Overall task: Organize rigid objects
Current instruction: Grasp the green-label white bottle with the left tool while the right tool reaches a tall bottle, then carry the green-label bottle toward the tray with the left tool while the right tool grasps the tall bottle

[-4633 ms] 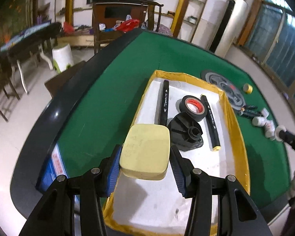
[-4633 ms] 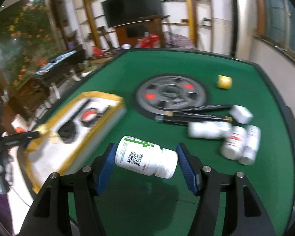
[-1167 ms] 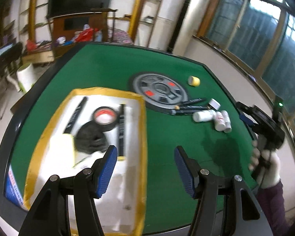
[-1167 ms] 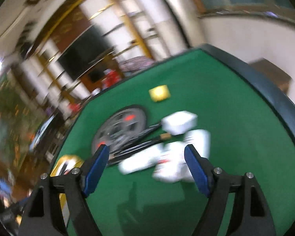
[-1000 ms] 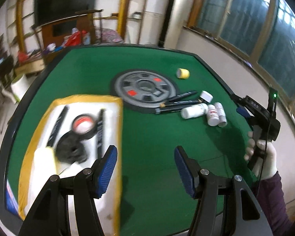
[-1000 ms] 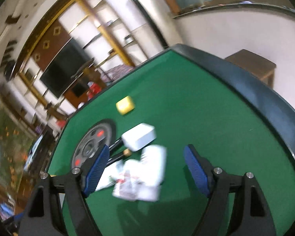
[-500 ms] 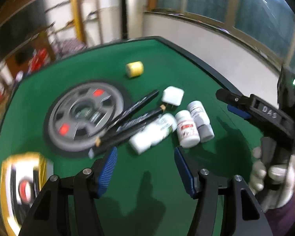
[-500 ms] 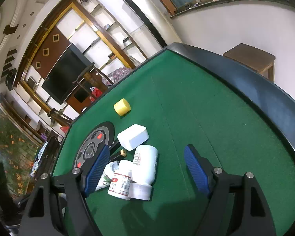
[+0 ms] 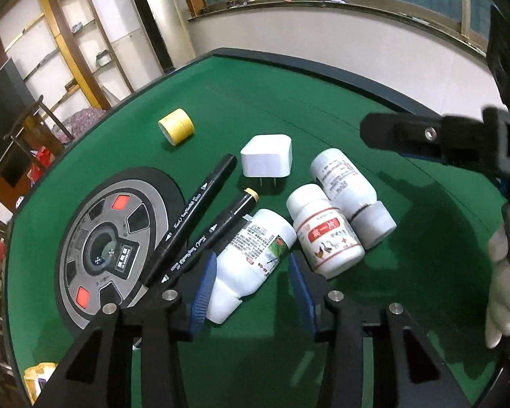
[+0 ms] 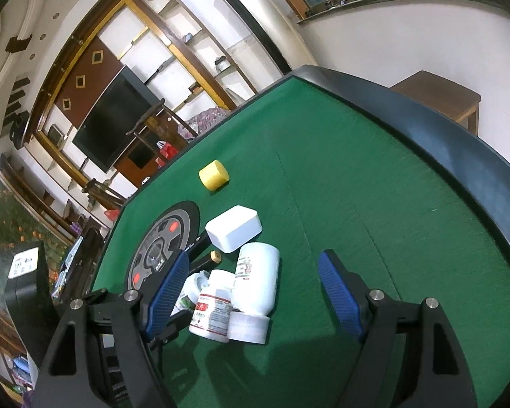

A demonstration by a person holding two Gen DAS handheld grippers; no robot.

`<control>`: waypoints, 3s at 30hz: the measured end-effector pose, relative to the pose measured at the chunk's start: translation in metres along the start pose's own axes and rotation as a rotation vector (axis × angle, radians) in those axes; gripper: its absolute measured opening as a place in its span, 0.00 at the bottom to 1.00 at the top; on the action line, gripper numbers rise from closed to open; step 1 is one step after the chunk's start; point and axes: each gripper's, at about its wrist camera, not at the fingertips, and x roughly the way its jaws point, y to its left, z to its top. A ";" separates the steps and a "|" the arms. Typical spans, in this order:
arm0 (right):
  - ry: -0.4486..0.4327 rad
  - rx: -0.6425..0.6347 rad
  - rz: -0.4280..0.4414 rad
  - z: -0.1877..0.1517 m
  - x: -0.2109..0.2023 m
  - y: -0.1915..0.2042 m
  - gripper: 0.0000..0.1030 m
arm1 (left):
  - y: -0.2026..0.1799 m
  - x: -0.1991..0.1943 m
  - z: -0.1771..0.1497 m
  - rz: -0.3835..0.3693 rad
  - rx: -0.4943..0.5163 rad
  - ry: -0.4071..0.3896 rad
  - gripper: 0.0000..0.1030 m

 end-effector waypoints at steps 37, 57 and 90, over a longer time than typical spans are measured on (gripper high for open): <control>0.050 0.029 -0.001 -0.003 0.016 -0.004 0.76 | -0.017 0.019 0.006 0.086 0.023 -0.008 0.36; 0.141 -0.156 -0.127 -0.021 0.041 0.018 0.55 | 0.012 -0.081 -0.063 -0.101 -0.253 -0.110 0.35; 0.185 -0.236 -0.247 -0.025 0.016 0.057 0.34 | 0.189 -0.241 -0.340 0.041 -0.846 -0.188 0.35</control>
